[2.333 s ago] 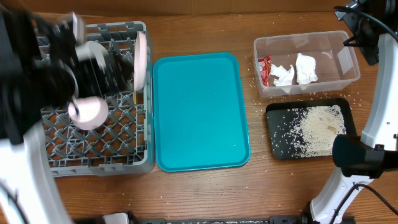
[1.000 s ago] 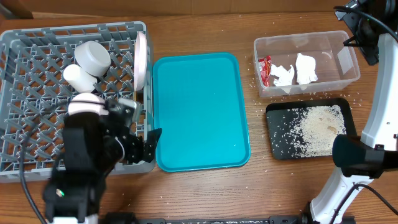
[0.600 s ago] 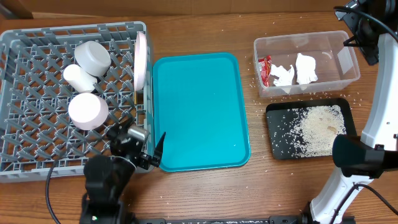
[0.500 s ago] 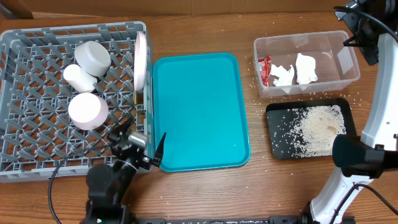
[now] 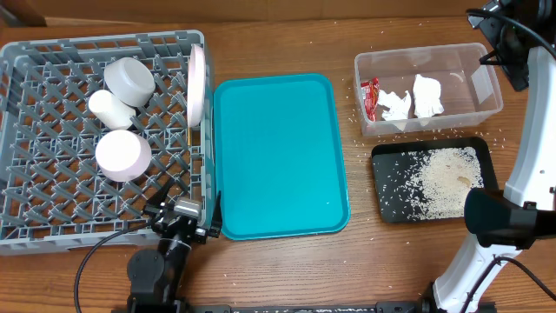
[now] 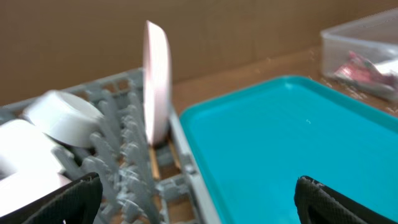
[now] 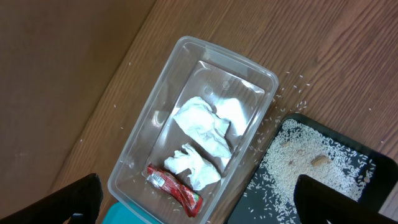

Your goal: Sort waste into correct bins and load items into the dishwasher

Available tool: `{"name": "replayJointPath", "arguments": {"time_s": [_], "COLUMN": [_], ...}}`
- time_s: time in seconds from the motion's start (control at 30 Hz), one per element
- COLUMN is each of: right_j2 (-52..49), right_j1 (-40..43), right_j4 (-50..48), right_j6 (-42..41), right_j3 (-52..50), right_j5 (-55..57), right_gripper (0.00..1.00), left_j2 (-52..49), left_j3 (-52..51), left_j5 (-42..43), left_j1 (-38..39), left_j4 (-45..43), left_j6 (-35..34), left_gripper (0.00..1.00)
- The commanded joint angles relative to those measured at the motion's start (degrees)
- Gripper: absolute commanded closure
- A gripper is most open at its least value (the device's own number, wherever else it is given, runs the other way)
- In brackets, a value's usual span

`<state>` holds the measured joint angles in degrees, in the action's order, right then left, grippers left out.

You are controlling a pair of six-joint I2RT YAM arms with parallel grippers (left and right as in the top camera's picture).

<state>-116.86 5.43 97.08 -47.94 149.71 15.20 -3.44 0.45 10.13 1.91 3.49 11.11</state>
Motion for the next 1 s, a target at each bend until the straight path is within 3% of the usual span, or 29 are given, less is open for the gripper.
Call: {"name": "replayJointPath", "arguments": {"time_s": [0.0,0.33,0.97], "right_j2": [-0.1,-0.1,-0.1], "right_j1": [-0.1,-0.1,-0.1], "right_j4": [-0.1,-0.1,-0.1], "right_j6": [0.3,0.3,0.3], "right_j3": [0.3,0.3,0.3], "right_j5": [0.2,0.2,0.2], "right_gripper": [0.00,0.00,0.00], "left_j2": [3.3,3.3,3.2], "left_j3": [-0.2,-0.2,-0.2], "left_j5": [-3.2,-10.3,-9.7], "left_j1": [0.4,0.4,0.4], "left_j4": [0.3,1.0,0.9], "left_j6": [0.1,0.3,0.3], "left_gripper": [0.00,0.00,0.00]}}
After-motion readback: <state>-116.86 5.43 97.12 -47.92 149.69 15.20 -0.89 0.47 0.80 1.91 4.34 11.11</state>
